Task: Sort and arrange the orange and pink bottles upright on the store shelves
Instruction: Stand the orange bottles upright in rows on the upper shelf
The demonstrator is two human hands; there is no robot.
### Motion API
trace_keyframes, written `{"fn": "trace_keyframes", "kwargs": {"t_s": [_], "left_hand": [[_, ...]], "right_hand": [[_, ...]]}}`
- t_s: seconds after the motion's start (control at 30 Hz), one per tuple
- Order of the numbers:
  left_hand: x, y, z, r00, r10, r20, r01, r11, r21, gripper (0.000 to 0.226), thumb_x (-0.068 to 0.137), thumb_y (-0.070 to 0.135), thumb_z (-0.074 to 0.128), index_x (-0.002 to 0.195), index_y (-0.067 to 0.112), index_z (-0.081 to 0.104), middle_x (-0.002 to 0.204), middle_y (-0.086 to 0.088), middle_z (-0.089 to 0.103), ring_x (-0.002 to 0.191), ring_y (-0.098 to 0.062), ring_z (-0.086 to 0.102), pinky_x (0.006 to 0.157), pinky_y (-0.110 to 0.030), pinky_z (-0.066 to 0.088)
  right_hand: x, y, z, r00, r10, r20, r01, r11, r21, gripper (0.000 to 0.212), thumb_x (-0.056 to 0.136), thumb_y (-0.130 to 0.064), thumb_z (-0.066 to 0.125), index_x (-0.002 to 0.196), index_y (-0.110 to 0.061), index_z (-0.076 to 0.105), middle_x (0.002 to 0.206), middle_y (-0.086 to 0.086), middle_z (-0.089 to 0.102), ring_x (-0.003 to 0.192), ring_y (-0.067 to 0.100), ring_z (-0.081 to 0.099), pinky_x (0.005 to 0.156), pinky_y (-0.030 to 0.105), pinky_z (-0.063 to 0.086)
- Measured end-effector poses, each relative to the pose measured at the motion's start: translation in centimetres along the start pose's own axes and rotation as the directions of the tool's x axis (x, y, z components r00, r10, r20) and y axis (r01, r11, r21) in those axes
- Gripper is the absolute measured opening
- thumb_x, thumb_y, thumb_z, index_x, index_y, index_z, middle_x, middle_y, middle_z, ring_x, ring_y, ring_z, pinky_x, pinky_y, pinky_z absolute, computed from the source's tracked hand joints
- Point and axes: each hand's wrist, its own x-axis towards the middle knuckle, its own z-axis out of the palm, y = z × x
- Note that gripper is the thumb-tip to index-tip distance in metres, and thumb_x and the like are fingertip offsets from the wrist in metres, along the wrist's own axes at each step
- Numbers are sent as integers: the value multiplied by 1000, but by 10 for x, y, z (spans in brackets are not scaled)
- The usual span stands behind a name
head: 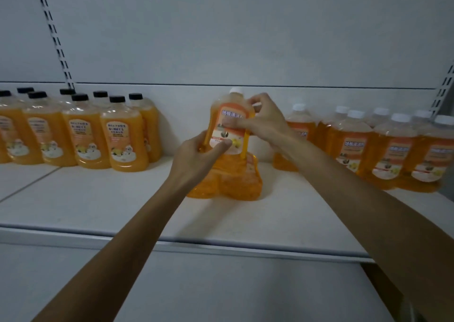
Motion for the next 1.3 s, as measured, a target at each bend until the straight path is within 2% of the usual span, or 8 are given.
{"fn": "trace_keyframes", "kwargs": {"t_s": [0.13,0.23,0.4,0.53,0.7,0.87,1.1,1.3], "left_hand": [[-2,20,27,993,91,71,-86,993,-78,46,89,32,57,132,22,45,109,9,58,86,-4,58,68,-13,47],[-7,27,55,980,160,121,-153,986,-69,46,88,27,61,130,19,44,111,6,59,92,-7,57,68,-11,45],[-17,18,101,952,216,216,-205,976,-73,50,86,24,65,129,17,41,119,-1,59,103,-12,58,78,-18,48],[-29,12,117,912,321,255,-309,947,-86,50,87,24,63,130,12,38,113,6,53,89,4,53,69,-1,42],[-32,-9,128,904,286,316,-325,943,76,68,92,26,56,146,11,17,135,-10,46,120,-22,50,97,-32,46],[-40,-11,124,871,297,393,-383,909,162,85,91,24,56,150,12,-4,148,-7,26,131,-21,37,103,-29,35],[-41,-11,126,851,221,476,-436,802,407,57,94,36,46,142,13,26,121,-11,57,106,-23,53,86,-32,45],[-39,-13,126,811,241,534,-516,725,457,38,95,34,42,115,7,60,115,-9,60,103,-21,52,88,-34,46]], "right_hand": [[-15,-16,-46,993,-121,4,121,984,-130,97,64,-35,85,141,-26,27,115,-4,48,99,12,56,78,20,50],[-29,-11,-77,993,-99,57,111,959,-262,109,63,-32,86,147,-34,17,125,3,48,106,18,56,86,32,51],[-54,15,-104,995,-68,76,95,891,-444,101,62,-28,86,142,-40,25,122,9,45,107,23,53,76,24,51],[-69,30,-115,995,-68,68,91,893,-442,98,59,-25,88,137,-39,30,121,5,42,109,16,48,67,12,46],[-78,43,-106,990,-130,61,142,840,-524,101,58,-23,89,138,-36,28,121,0,38,117,18,42,93,38,49],[-68,50,-102,987,-155,37,145,780,-609,102,62,-24,87,141,-33,23,124,3,40,119,19,42,92,35,46],[-42,61,-93,986,-164,-31,71,580,-811,103,67,-30,84,145,-20,17,133,12,41,122,27,41,93,36,42],[-22,58,-89,988,-147,-37,21,373,-928,102,70,-29,82,145,-8,15,130,17,46,119,31,46,91,39,43]]}}
